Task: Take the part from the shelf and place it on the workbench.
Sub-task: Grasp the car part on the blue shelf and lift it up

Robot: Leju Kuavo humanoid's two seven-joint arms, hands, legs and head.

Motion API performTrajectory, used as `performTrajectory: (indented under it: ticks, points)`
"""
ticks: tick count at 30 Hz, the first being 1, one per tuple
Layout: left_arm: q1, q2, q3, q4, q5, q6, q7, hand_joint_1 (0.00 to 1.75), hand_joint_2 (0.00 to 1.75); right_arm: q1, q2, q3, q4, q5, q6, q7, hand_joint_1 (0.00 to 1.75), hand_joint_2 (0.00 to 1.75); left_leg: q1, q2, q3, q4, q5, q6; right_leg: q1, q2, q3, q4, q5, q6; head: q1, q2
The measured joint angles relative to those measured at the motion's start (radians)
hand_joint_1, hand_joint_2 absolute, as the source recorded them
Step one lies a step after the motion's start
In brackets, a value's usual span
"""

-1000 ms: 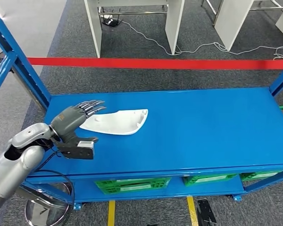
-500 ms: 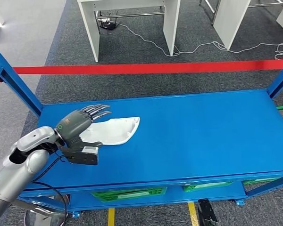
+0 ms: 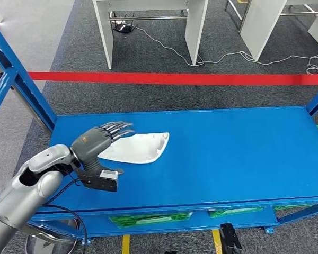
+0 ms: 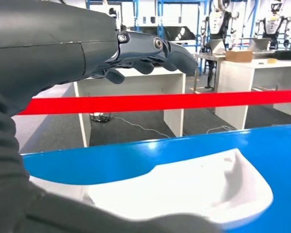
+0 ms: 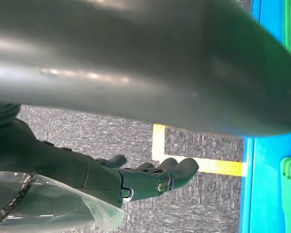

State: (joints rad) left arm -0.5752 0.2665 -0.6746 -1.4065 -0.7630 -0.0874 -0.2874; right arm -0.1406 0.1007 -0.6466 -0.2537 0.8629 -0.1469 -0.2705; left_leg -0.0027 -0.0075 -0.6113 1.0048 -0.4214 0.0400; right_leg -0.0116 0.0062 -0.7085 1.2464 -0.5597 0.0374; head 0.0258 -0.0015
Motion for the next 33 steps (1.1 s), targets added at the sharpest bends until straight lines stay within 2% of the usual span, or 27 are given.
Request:
performTrajectory:
  ticks: [2, 4, 7, 9, 10, 12, 13, 14, 15, 17, 18, 20, 23, 25, 27, 28, 29, 30, 32, 33]
  points:
    - [-0.001, -0.003, -0.001, 0.000, 0.000, 0.000, 0.000, 0.00, 1.75, -0.002, 0.000, 0.000, 0.000, 0.000, 0.000, 0.000, 0.00, 0.00, -0.003, -0.001, -0.001, 0.004, -0.002, -0.003, 0.001, 0.000, 0.066, -0.129, 0.062, -0.006, 0.000, 0.000]
    - [-0.003, -0.004, -0.001, 0.000, 0.000, 0.000, 0.000, 0.00, 1.75, -0.004, 0.000, 0.001, 0.000, 0.000, 0.000, 0.000, 0.00, 0.00, -0.007, -0.001, -0.007, 0.012, -0.005, -0.011, 0.001, 0.002, 0.115, -0.219, 0.085, -0.013, 0.000, 0.000]
    - [-0.002, -0.005, -0.002, 0.000, 0.000, 0.000, 0.000, 0.00, 1.75, -0.002, 0.000, 0.003, 0.000, 0.000, 0.000, 0.000, 0.00, 0.00, -0.009, -0.001, -0.011, 0.019, -0.006, -0.023, 0.000, 0.003, 0.126, -0.236, 0.084, -0.024, -0.001, 0.000]
    - [-0.002, -0.006, -0.002, 0.000, 0.000, 0.001, 0.001, 0.00, 1.75, -0.003, 0.001, 0.004, 0.000, 0.000, -0.001, 0.001, 0.00, 0.00, -0.006, 0.000, -0.025, 0.056, -0.034, -0.035, -0.005, 0.002, 0.129, -0.239, 0.088, -0.032, -0.004, 0.000]
    - [0.000, -0.006, -0.002, 0.000, 0.000, 0.002, 0.002, 0.00, 1.75, -0.004, 0.001, 0.004, 0.000, 0.000, -0.002, 0.001, 0.00, 0.00, -0.003, 0.000, -0.043, 0.101, -0.062, -0.041, -0.006, 0.001, 0.130, -0.240, 0.089, -0.036, -0.006, 0.000]
    - [0.007, -0.008, -0.004, 0.003, -0.003, 0.006, 0.005, 0.00, 1.75, -0.004, 0.001, 0.004, 0.000, 0.001, -0.002, 0.002, 0.00, 0.00, 0.002, 0.001, -0.097, 0.226, -0.118, -0.050, -0.005, 0.001, 0.130, -0.240, 0.089, -0.039, -0.007, 0.000]
    - [0.013, -0.008, -0.006, 0.007, -0.006, 0.009, 0.007, 0.00, 1.75, -0.003, 0.001, 0.004, 0.000, 0.001, -0.002, 0.002, 0.00, 0.00, 0.004, 0.001, -0.117, 0.271, -0.131, -0.052, -0.005, 0.002, 0.131, -0.240, 0.088, -0.040, -0.007, 0.000]
    - [0.018, -0.009, -0.008, 0.011, -0.011, 0.013, 0.008, 0.00, 1.75, -0.003, 0.001, 0.004, 0.000, 0.002, -0.001, 0.003, 0.00, 0.00, 0.005, 0.001, -0.122, 0.284, -0.126, -0.053, -0.005, 0.002, 0.131, -0.240, 0.088, -0.040, -0.007, 0.000]
    - [0.022, -0.009, -0.010, 0.015, -0.016, 0.017, 0.010, 0.00, 1.75, -0.002, 0.001, 0.005, 0.000, 0.002, 0.000, 0.004, 0.00, 0.00, 0.005, 0.001, -0.110, 0.257, -0.102, -0.051, -0.005, 0.002, 0.132, -0.240, 0.087, -0.040, -0.007, 0.000]
    - [0.023, -0.009, -0.010, 0.022, -0.023, 0.023, 0.012, 0.00, 1.75, -0.003, 0.002, 0.006, 0.000, 0.003, 0.000, 0.004, 0.00, 0.00, 0.005, 0.001, -0.050, 0.133, -0.037, -0.043, -0.005, 0.002, 0.135, -0.240, 0.086, -0.038, -0.007, 0.000]
    - [0.023, -0.010, -0.009, 0.024, -0.024, 0.025, 0.013, 0.00, 1.75, -0.004, 0.002, 0.006, 0.000, 0.003, 0.001, 0.004, 0.00, 0.00, 0.003, 0.001, -0.023, 0.075, -0.017, -0.038, -0.003, 0.003, 0.135, -0.239, 0.085, -0.035, -0.007, 0.000]
    - [0.023, -0.011, -0.009, 0.028, -0.025, 0.028, 0.015, 0.00, 1.75, -0.006, 0.002, 0.006, 0.000, 0.003, 0.002, 0.004, 0.00, 0.00, -0.002, 0.001, 0.001, 0.021, -0.014, -0.030, -0.001, 0.002, 0.132, -0.240, 0.084, -0.026, -0.006, 0.000]
    - [0.025, -0.014, -0.009, 0.033, -0.025, 0.028, 0.017, 0.00, 1.75, -0.007, 0.002, 0.006, 0.000, 0.003, 0.004, 0.004, 0.00, 0.00, 0.001, 0.002, 0.006, 0.005, -0.012, -0.016, -0.001, 0.001, 0.127, -0.238, 0.078, -0.010, -0.006, 0.000]
    - [0.023, -0.016, -0.010, 0.035, -0.026, 0.029, 0.017, 0.00, 1.75, -0.007, 0.002, 0.007, 0.000, 0.003, 0.003, 0.004, 0.00, 0.00, 0.006, 0.003, 0.010, -0.003, -0.008, -0.007, -0.001, 0.000, 0.096, -0.175, 0.038, -0.002, -0.004, 0.000]
    - [0.025, -0.019, -0.011, 0.039, -0.026, 0.029, 0.017, 0.00, 1.75, -0.006, 0.002, 0.007, 0.000, 0.003, 0.003, 0.005, 0.00, 0.00, 0.005, 0.004, 0.010, -0.003, -0.008, -0.002, -0.001, 0.000, 0.031, -0.039, -0.023, 0.003, -0.003, 0.000]
    - [0.027, -0.020, -0.013, 0.041, -0.026, 0.029, 0.017, 0.00, 1.75, -0.006, 0.002, 0.007, 0.000, 0.003, 0.003, 0.005, 0.00, 0.00, 0.004, 0.004, 0.009, -0.003, -0.008, -0.002, -0.002, 0.000, 0.002, 0.018, -0.040, 0.005, -0.003, 0.000]
    - [0.029, -0.021, -0.015, 0.043, -0.026, 0.029, 0.017, 0.00, 1.75, -0.005, 0.001, 0.007, 0.000, 0.003, 0.003, 0.006, 0.00, 0.00, 0.004, 0.004, 0.010, -0.002, -0.008, -0.002, -0.002, 0.000, -0.014, 0.045, -0.040, 0.007, -0.003, 0.000]
    - [0.030, -0.021, -0.016, 0.045, -0.028, 0.029, 0.017, 0.00, 1.75, -0.005, 0.001, 0.007, 0.000, 0.003, 0.003, 0.006, 0.00, 0.00, 0.004, 0.004, 0.010, -0.002, -0.009, -0.002, -0.002, -0.001, -0.009, 0.029, -0.019, 0.008, -0.002, 0.000]
    - [0.029, -0.021, -0.018, 0.049, -0.035, 0.029, 0.019, 0.00, 1.75, -0.005, 0.001, 0.007, 0.000, 0.003, 0.003, 0.006, 0.00, 0.00, 0.006, 0.003, 0.011, 0.002, -0.012, -0.006, -0.003, -0.002, 0.047, -0.096, 0.050, 0.007, -0.002, 0.000]
    - [0.028, -0.020, -0.018, 0.051, -0.039, 0.029, 0.020, 0.00, 1.75, -0.006, 0.001, 0.007, 0.000, 0.003, 0.003, 0.006, 0.00, 0.00, 0.004, 0.003, 0.010, 0.007, -0.014, -0.010, -0.003, -0.002, 0.081, -0.164, 0.073, 0.004, -0.002, 0.000]
